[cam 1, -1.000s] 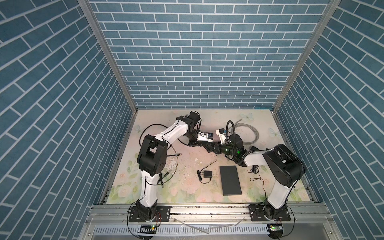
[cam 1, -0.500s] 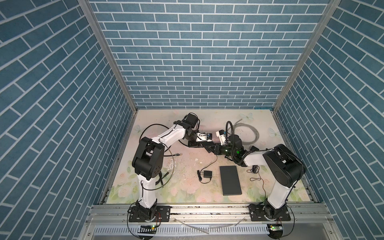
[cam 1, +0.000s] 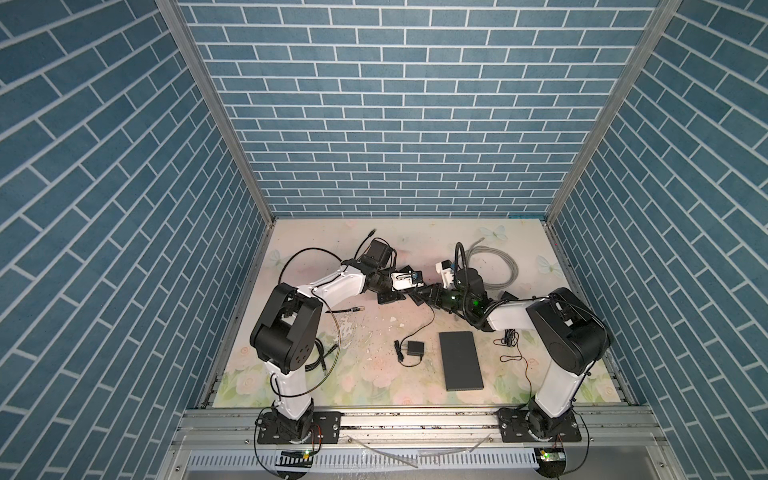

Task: Insert the plug into the switch port

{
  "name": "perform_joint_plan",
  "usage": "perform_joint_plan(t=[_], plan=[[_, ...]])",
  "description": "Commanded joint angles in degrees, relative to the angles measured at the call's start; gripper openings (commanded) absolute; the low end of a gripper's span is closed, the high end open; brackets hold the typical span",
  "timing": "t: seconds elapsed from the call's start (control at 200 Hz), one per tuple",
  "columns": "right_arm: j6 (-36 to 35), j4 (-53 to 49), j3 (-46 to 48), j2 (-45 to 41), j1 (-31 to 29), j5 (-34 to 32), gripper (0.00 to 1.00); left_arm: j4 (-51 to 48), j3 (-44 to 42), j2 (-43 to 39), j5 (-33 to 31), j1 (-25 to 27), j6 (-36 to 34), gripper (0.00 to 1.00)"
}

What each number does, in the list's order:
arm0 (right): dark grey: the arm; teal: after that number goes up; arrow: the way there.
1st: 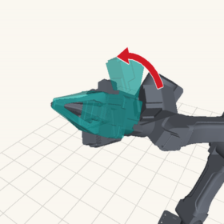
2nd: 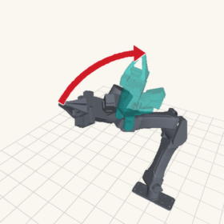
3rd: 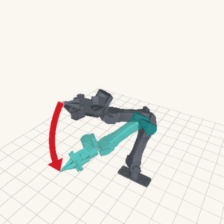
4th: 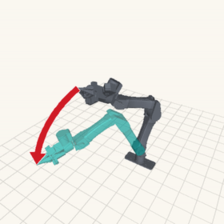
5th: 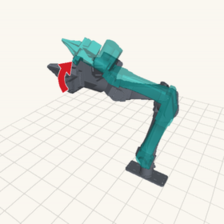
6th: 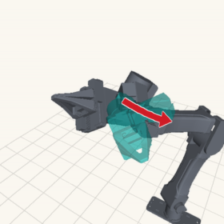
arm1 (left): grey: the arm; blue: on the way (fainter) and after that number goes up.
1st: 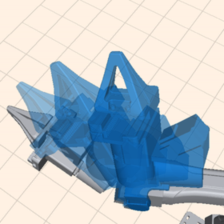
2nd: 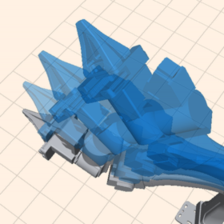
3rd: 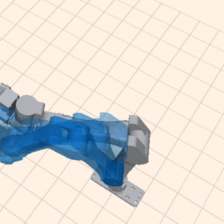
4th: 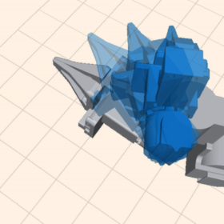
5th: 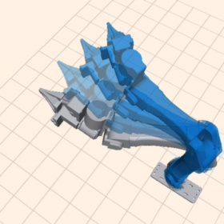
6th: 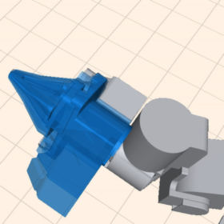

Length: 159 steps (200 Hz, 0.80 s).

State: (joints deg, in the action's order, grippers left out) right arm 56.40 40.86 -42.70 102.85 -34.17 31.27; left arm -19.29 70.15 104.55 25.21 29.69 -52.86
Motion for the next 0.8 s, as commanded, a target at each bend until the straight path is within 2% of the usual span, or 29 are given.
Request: perform_joint_plan(t=[0.0, 0.165, 0.39, 0.525, 0.725, 0.79], plan=[[3.36, -0.30, -2.30, -1.41, 0.12, -0.17, 0.11, 4.26, -0.99, -0.84, 1.55, 0.77, 4.82, 0.45], [3.27, -1.22, -2.17, -1.99, 0.15, -0.12, 0.11, 7.84, -2.51, -0.19, -0.97, 1.42, 6.18, 0.43], [4.15, -2.77, -2.04, -2.87, 0.18, 0.02, 0.10, 10.50, -4.86, -0.49, -0.78, 1.93, 5.94, 0.29], [4.92, -2.66, -2.29, -2.98, 0.17, 0.37, 0.10, 11.06, -5.81, -0.70, -0.72, 2.12, 5.86, 0.28], [4.77, -4.39, -2.91, -3.18, 0.20, 0.70, 0.10, 12.06, -6.33, -1.24, -0.24, 2.41, 6.10, 0.09], [4.47, -5.39, -3.09, -3.42, 0.18, 0.62, 0.10, 13.09, -6.77, -1.95, 0.04, 2.52, 6.29, 0.07]])
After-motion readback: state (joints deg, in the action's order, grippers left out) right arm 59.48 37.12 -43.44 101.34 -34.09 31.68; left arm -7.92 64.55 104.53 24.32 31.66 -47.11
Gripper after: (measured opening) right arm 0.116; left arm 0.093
